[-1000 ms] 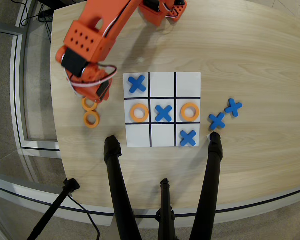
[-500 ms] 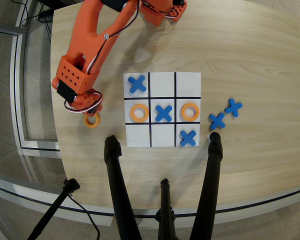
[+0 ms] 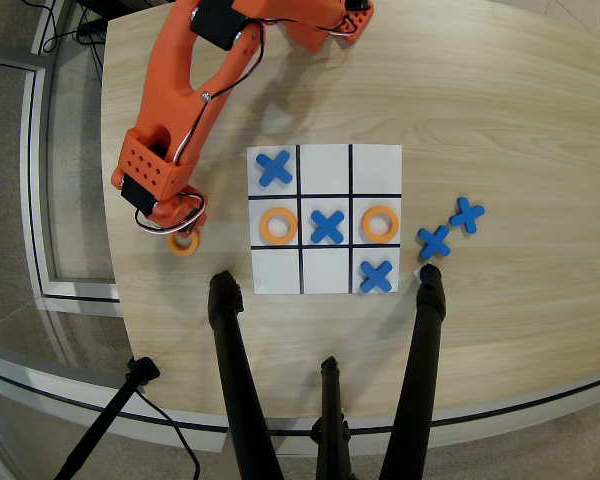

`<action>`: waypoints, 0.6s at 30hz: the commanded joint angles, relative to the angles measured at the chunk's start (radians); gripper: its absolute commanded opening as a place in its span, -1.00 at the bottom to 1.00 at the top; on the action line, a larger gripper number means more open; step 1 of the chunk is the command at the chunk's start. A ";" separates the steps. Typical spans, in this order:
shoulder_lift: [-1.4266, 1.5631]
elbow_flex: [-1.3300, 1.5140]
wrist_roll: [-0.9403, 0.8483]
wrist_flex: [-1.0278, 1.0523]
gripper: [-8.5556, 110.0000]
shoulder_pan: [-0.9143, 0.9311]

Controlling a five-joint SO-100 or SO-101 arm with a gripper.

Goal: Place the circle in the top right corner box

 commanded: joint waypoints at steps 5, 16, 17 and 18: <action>0.000 0.025 -0.008 0.014 -0.65 0.003; 0.166 0.227 -0.025 0.127 -0.65 0.057; 0.176 0.244 -0.028 0.127 -0.65 0.066; 0.186 0.258 -0.031 0.127 -0.67 0.072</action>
